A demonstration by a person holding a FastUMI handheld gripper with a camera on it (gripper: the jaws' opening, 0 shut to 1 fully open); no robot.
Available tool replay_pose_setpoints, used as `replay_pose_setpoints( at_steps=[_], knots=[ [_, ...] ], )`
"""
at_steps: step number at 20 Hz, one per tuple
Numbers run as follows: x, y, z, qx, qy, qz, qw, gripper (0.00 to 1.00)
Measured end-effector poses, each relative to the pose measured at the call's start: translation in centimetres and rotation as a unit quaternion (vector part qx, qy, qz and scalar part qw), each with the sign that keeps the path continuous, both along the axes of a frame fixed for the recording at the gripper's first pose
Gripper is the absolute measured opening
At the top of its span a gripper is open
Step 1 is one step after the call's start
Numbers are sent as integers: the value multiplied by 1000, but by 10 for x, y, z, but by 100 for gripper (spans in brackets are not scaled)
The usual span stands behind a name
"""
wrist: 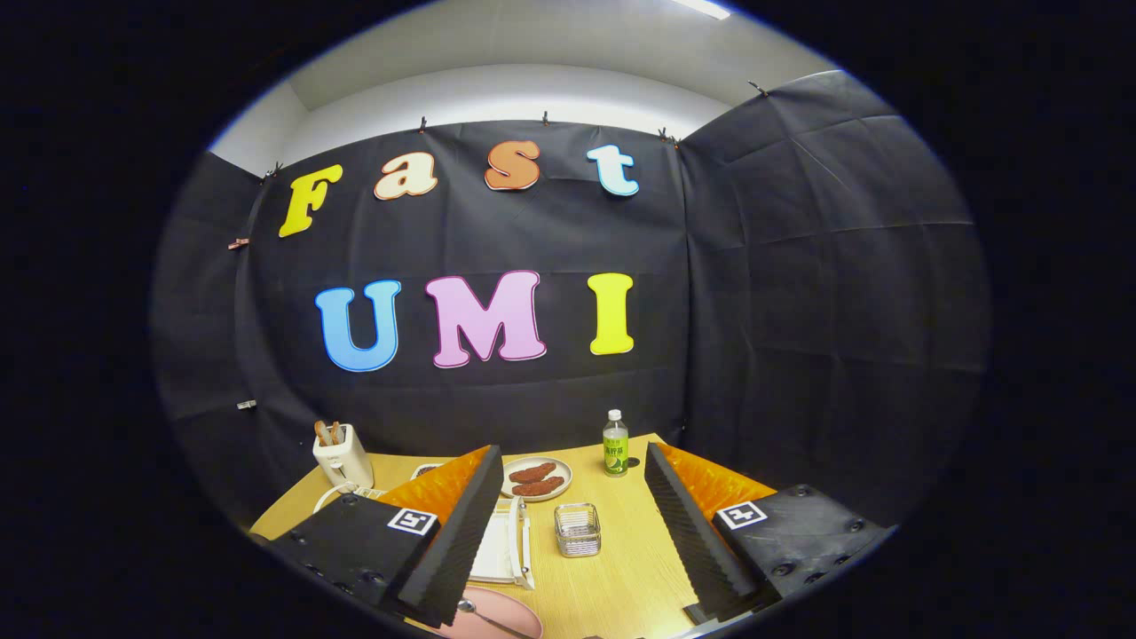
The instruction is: Take the plate from the dish rack, then take the spoon from the basket and place it into the plate.
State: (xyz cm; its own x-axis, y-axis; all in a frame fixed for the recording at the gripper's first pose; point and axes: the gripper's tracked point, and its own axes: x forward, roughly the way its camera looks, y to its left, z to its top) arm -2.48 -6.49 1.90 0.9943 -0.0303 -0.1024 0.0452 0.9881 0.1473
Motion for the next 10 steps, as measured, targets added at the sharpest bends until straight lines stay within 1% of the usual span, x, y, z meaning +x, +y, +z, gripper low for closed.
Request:
replay_pose_setpoints(
  at_steps=[1,10],
  knots=[
    [2,-1,-10,-2,-1,2,1000,98],
    [11,17,-10,-1,3,23,1000,98]
  ],
)
